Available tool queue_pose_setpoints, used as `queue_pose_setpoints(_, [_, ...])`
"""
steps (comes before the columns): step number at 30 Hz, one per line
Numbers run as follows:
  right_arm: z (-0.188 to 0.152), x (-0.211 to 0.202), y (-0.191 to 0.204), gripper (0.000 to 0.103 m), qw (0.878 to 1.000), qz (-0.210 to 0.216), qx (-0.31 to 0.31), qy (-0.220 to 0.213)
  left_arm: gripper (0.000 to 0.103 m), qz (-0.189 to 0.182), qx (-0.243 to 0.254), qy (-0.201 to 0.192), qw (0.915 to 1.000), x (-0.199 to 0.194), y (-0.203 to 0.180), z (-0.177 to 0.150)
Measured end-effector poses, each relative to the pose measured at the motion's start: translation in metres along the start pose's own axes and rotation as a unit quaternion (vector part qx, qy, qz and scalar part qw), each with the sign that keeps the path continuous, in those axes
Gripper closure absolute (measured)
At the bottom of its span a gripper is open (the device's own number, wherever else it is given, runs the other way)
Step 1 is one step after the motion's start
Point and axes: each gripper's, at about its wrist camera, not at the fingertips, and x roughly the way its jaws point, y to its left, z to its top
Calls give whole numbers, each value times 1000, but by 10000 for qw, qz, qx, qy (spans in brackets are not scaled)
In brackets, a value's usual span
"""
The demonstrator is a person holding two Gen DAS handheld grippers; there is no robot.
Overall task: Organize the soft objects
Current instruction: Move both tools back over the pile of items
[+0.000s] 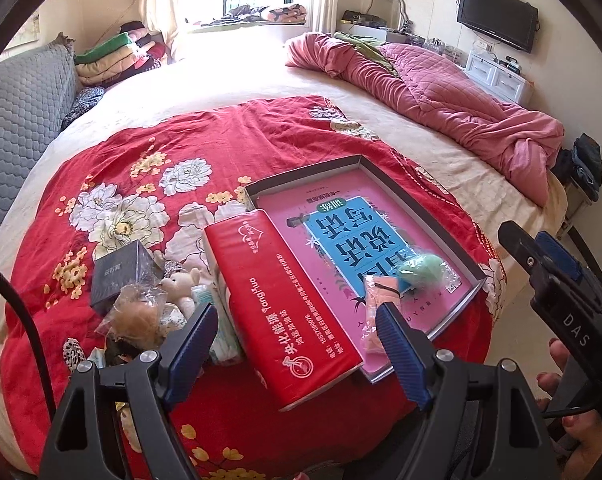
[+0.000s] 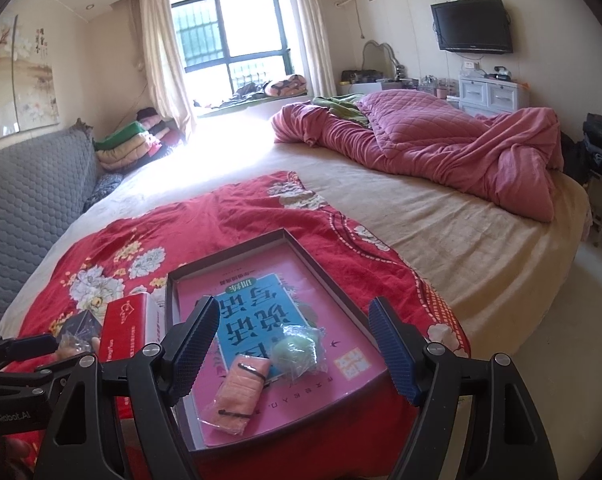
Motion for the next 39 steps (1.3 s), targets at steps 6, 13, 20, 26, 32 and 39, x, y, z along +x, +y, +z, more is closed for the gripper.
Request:
queue_pose_setpoints(6, [6, -9, 18, 25, 9997, 132, -200, -68, 22, 60, -69, -34, 10000, -7, 13, -3])
queue_pose_setpoints(13, [7, -18, 41, 25, 9986, 323, -414, -22, 22, 116, -195, -117, 9997, -17, 29, -8])
queue_pose_setpoints(20, [8, -27, 70, 25, 9963, 496, -704, -13, 22, 190, -443, -219, 9986, -29, 56, -11])
queue_pose_setpoints(26, [6, -33, 96, 25, 9930, 696, -958, 6, 22, 271, -619, -244, 9974, -37, 81, -20])
queue_pose_setpoints(32, [1, -32, 115, 25, 9900, 976, -1014, 134, 22, 357, -840, -240, 9955, -45, 108, -28])
queue_pose_setpoints(39, [-2, -33, 134, 25, 9864, 1066, -1244, 136, 22, 487, -1056, -196, 9930, -52, 137, -43])
